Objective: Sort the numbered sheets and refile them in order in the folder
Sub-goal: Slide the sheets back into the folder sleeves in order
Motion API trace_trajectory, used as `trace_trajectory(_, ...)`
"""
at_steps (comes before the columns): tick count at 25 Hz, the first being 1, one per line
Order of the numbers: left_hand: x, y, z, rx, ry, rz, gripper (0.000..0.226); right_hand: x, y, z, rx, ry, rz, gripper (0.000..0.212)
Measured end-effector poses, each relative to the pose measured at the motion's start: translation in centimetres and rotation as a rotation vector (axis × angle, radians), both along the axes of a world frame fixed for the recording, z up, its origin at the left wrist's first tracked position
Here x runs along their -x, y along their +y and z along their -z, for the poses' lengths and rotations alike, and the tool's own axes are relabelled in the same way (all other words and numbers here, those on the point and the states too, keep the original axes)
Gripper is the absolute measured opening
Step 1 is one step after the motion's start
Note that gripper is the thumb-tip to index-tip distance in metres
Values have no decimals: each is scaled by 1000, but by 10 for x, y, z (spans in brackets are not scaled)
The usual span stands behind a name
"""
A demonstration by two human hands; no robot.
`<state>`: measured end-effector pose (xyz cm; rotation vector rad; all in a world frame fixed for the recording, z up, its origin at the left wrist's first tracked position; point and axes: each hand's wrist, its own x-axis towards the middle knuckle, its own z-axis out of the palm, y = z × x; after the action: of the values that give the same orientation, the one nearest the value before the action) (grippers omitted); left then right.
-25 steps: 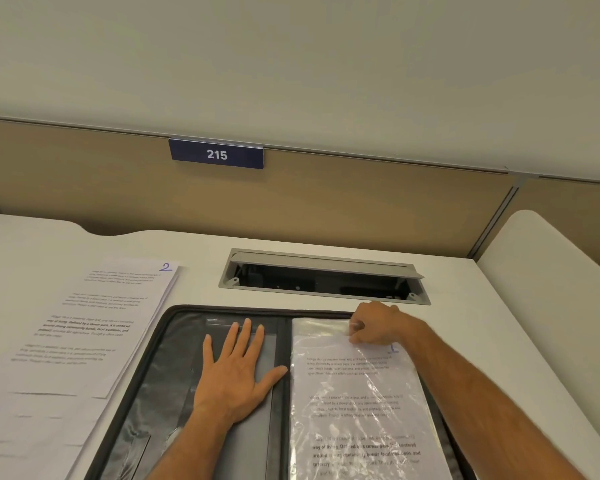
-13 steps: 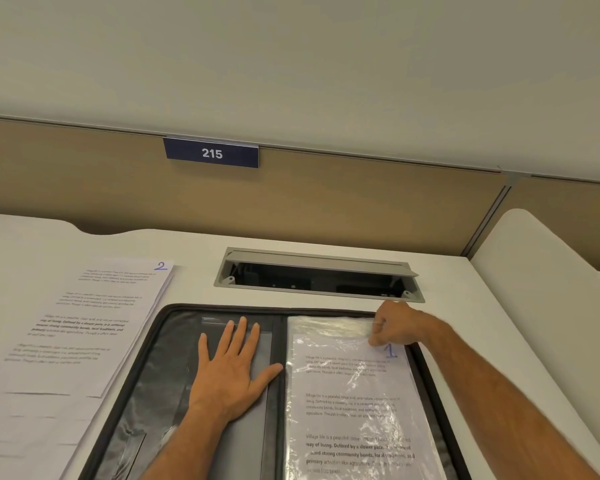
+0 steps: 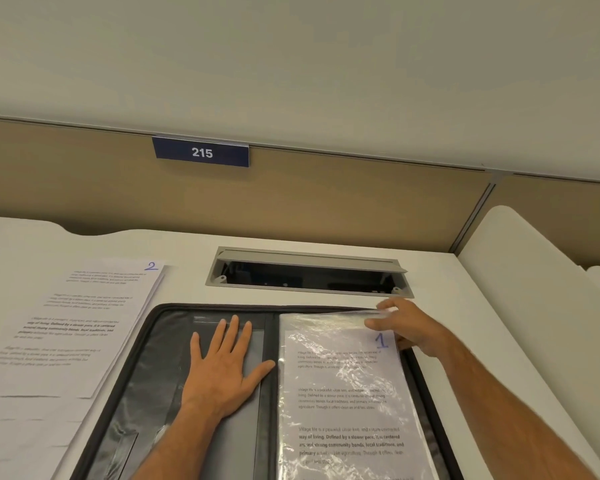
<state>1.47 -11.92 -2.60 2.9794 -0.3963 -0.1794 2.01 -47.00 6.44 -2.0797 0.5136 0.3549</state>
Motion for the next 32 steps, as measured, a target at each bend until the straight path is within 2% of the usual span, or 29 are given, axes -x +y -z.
trace_trajectory(4,0,0,-1,-4,3,1,108,27,-9,4,-134,159,76,46)
trace_trajectory(10,3,7,-7,30,54,88,118,76,-9,11,-197,288,31,36)
trace_trajectory(14,17,14,-20,46,71,117,126,102,1,2,-220,244,73,28)
trace_trajectory(16,26,13,-31,147,102,83,129,109,11,-12,-262,177,123,24)
trace_trajectory(17,32,9,-41,252,118,48,122,111,18,-22,-280,140,139,22)
trace_trajectory(20,45,-16,-83,643,203,-44,66,111,49,-57,-314,23,160,20)
trace_trajectory(22,50,-34,-113,803,238,-63,47,108,78,-77,-321,-53,157,20)
trace_trajectory(25,58,-48,-147,972,307,-97,43,103,126,-93,-250,-149,98,20)
trace_trajectory(28,60,-40,-172,999,295,-136,49,100,168,-103,-189,-229,43,12)
trace_trajectory(30,56,-24,-184,997,285,-171,57,100,185,-109,-217,-270,-17,7)
trace_trajectory(32,53,-7,-194,1006,299,-196,54,102,198,-113,-317,-272,-90,17)
